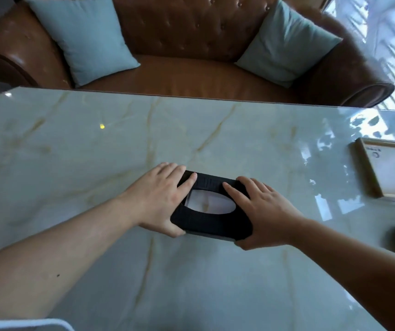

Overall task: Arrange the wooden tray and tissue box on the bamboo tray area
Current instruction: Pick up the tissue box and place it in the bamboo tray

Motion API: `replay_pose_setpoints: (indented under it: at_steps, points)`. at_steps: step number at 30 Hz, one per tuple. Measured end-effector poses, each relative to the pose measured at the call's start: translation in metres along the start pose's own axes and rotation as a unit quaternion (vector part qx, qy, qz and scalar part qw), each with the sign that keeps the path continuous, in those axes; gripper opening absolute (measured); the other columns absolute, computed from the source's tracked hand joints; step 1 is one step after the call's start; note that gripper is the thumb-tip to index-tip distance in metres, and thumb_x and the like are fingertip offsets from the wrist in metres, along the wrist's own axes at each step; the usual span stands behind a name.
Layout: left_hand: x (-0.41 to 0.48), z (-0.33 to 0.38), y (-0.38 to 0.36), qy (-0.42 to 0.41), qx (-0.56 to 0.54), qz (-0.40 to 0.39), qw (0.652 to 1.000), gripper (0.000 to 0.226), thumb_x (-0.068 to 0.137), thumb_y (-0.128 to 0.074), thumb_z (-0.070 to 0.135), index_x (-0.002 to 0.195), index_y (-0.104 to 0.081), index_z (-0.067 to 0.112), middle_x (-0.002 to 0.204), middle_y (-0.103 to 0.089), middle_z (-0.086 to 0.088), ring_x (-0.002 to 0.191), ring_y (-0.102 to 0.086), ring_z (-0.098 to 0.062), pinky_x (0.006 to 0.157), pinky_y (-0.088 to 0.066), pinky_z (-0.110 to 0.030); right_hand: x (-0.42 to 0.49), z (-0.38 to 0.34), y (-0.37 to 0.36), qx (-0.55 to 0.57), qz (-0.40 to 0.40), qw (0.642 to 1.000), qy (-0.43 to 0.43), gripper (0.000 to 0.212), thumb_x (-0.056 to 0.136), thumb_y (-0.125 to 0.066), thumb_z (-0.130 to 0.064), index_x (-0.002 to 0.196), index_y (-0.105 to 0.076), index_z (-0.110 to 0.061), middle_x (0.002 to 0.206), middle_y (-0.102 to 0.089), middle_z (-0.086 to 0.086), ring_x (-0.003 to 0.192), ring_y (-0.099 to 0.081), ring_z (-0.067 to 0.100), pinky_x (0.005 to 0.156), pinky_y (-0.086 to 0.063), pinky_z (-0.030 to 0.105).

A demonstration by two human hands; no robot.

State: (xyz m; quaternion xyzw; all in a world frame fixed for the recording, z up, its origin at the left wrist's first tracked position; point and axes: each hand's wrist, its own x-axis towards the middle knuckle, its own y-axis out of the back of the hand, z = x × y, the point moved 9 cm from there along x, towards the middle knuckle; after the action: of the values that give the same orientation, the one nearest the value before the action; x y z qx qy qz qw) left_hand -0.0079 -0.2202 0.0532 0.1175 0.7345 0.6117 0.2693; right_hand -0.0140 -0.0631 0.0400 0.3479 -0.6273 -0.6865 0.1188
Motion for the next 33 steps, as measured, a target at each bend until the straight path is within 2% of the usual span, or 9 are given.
replay_pose_setpoints:
  at_steps: [6,15,20,23,33]
  points:
    - [0.073,0.087,0.034,0.012,0.005,-0.008,1.0,0.119,0.053,-0.046,0.079,0.142,-0.033,0.002,0.133,-0.048,-0.028,0.123,-0.045,-0.043,0.111,-0.035,-0.05,-0.059,0.105,-0.011,0.006,-0.004,1.0,0.001,0.119,0.055,-0.062,-0.066,0.154,-0.015,-0.019,0.151,-0.03,0.019,0.14,-0.028,0.036,0.117,-0.025,0.039]
    - [0.197,0.206,0.087,0.011,0.015,-0.006,1.0,0.117,0.053,-0.046,0.081,0.138,-0.041,0.001,0.127,-0.053,-0.027,0.116,-0.051,-0.042,0.104,-0.042,-0.048,-0.13,0.269,-0.026,-0.007,0.016,1.0,-0.001,0.118,0.053,-0.063,-0.066,0.152,-0.022,-0.018,0.147,-0.036,0.023,0.135,-0.036,0.039,0.117,-0.024,0.041]
    - [0.274,0.26,0.115,-0.003,0.022,0.008,1.0,0.122,0.055,-0.04,0.084,0.147,-0.023,0.005,0.141,-0.04,-0.024,0.13,-0.038,-0.038,0.112,-0.031,-0.044,-0.154,0.36,-0.024,-0.042,0.014,0.999,-0.013,0.118,0.055,-0.062,-0.067,0.154,-0.017,-0.02,0.148,-0.035,0.019,0.136,-0.034,0.035,0.118,-0.024,0.042]
    - [0.323,0.285,0.129,-0.018,0.022,0.019,0.999,0.123,0.057,-0.041,0.085,0.148,-0.015,0.007,0.144,-0.035,-0.022,0.132,-0.034,-0.036,0.111,-0.031,-0.043,-0.164,0.413,-0.027,-0.04,-0.002,0.999,-0.028,0.12,0.056,-0.061,-0.07,0.154,-0.01,-0.023,0.152,-0.029,0.016,0.139,-0.03,0.034,0.119,-0.025,0.044]
    - [0.446,0.36,0.132,-0.041,0.001,0.013,0.999,0.124,0.059,-0.043,0.088,0.149,-0.011,0.008,0.145,-0.034,-0.021,0.132,-0.034,-0.035,0.109,-0.033,-0.043,-0.189,0.548,-0.057,-0.01,-0.029,0.997,-0.068,0.124,0.05,-0.074,-0.065,0.152,-0.01,-0.033,0.148,-0.032,0.003,0.139,-0.032,0.025,0.113,-0.035,0.043]
